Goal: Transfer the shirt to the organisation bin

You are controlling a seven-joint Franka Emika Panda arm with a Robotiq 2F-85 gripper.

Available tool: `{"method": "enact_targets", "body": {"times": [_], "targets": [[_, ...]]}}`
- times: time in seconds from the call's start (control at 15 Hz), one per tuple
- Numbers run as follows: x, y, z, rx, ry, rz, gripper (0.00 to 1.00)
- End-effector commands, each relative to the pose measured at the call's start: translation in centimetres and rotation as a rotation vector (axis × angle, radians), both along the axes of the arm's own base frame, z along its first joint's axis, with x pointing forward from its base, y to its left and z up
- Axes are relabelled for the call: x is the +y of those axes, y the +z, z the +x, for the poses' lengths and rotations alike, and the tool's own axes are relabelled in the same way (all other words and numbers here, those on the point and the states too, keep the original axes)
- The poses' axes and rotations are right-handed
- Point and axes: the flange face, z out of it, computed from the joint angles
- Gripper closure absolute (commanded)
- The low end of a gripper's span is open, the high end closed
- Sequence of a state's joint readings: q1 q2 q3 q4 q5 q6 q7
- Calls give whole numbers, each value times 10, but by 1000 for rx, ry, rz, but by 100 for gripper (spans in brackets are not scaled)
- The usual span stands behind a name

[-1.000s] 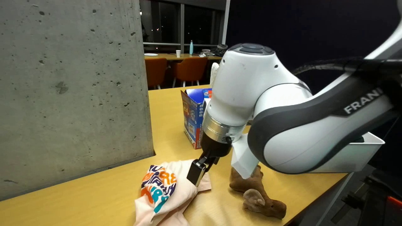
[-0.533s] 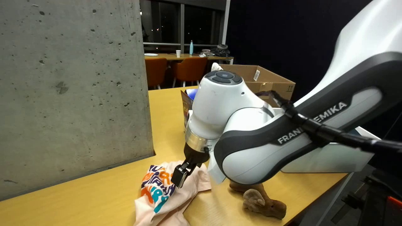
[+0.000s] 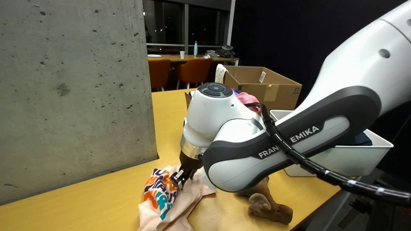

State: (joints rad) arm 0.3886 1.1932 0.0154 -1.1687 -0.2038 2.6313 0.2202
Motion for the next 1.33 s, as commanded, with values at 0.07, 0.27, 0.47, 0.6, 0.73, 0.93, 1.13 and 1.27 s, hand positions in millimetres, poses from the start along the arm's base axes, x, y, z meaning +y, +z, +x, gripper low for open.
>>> {"method": "enact_targets", "body": {"times": [0.07,0.27,0.47,0.6,0.73,0.93,1.13,1.27], "targets": [[5,1,13,13,-4,9,88],[8,3,16,20,-14,12,100],[13,19,15,15,-21,20,100],[15,29,12,20,-28,21,74],[16,38,7,28,-37,16,66],[11,46,-5,57,-67,4,43],[12,51,-15,82,-69,5,22],[23,55,-19,90,-58,8,7]]}}
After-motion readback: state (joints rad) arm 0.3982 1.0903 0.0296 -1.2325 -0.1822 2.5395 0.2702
